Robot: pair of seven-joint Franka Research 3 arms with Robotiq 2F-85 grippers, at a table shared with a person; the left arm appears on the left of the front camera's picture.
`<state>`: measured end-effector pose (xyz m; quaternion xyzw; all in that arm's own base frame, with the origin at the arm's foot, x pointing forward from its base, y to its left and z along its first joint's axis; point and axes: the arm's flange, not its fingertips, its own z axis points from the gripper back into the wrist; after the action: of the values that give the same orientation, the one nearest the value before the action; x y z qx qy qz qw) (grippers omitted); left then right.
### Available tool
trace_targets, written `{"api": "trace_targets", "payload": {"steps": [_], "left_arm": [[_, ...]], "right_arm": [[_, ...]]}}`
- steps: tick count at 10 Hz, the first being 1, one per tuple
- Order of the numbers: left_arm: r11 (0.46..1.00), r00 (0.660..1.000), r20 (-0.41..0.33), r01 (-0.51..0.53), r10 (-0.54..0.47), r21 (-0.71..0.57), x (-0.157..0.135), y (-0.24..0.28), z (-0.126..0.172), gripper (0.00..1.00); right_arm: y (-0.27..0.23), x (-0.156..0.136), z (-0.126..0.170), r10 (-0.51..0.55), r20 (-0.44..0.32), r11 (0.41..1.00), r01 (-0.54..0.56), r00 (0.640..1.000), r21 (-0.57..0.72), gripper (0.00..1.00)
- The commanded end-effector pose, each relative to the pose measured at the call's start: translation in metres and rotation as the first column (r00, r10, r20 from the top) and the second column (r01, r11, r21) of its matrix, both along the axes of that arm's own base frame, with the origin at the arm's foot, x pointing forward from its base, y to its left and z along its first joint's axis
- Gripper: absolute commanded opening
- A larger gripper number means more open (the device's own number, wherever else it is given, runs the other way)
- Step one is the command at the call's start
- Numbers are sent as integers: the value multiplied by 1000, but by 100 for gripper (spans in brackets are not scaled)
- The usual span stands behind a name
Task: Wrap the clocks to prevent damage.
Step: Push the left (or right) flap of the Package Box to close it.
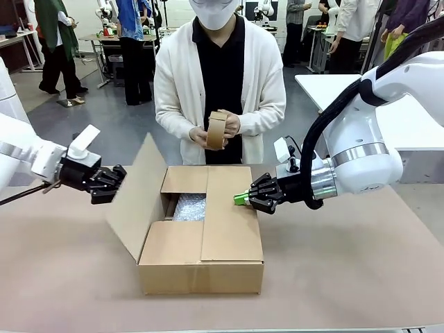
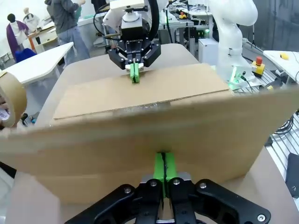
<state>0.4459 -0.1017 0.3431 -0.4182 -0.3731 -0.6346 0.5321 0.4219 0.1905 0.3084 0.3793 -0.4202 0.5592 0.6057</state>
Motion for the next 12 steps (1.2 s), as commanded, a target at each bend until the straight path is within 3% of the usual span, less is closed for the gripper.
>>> {"api": "trace_targets", "payload": {"steps": [1, 7, 10, 12], "left_arm": [[1000, 1000, 4, -11, 11, 24, 3, -30, -8, 0], [995, 1000, 17, -11, 9, 102, 16, -76, -24, 0], [991, 1000, -11, -24, 26, 135, 20, -67, -40, 0], [987, 997, -72, 5, 7, 160, 12, -51, -41, 0]], "right_arm": [[1, -1, -6, -5, -11, 1000, 5, 1000, -10, 1], [1, -1, -6, -5, -11, 1000, 5, 1000, -10, 1], [1, -1, -6, -5, -11, 1000, 5, 1000, -10, 1], [1, -1, -6, -5, -11, 1000, 5, 1000, -10, 1]]}}
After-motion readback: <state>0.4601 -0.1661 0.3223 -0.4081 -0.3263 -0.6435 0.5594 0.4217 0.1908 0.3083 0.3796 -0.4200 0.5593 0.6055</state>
